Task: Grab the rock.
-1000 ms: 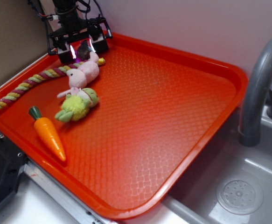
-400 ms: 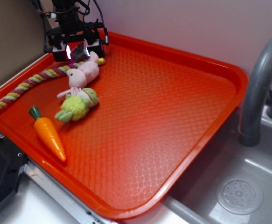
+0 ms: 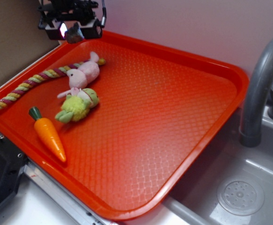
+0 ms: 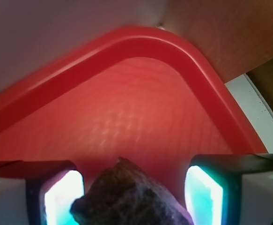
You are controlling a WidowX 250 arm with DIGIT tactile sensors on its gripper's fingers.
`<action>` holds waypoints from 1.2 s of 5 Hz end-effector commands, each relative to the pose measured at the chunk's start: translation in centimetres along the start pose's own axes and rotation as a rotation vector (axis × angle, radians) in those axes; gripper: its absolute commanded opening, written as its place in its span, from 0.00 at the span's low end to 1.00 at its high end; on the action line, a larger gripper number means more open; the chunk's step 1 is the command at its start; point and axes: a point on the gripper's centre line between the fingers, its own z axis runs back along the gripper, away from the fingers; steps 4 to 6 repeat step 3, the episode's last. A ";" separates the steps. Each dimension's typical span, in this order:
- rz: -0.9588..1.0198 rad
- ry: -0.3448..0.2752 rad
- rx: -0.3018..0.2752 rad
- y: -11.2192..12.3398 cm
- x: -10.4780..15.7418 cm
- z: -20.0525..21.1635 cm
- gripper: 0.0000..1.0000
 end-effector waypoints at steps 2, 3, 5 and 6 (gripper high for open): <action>-0.332 -0.049 -0.301 -4.2 -8.6 13.0 0.00; -0.287 0.006 -0.370 -3.6 -9.2 13.4 0.00; -0.287 0.006 -0.370 -3.6 -9.2 13.4 0.00; -0.287 0.006 -0.370 -3.6 -9.2 13.4 0.00</action>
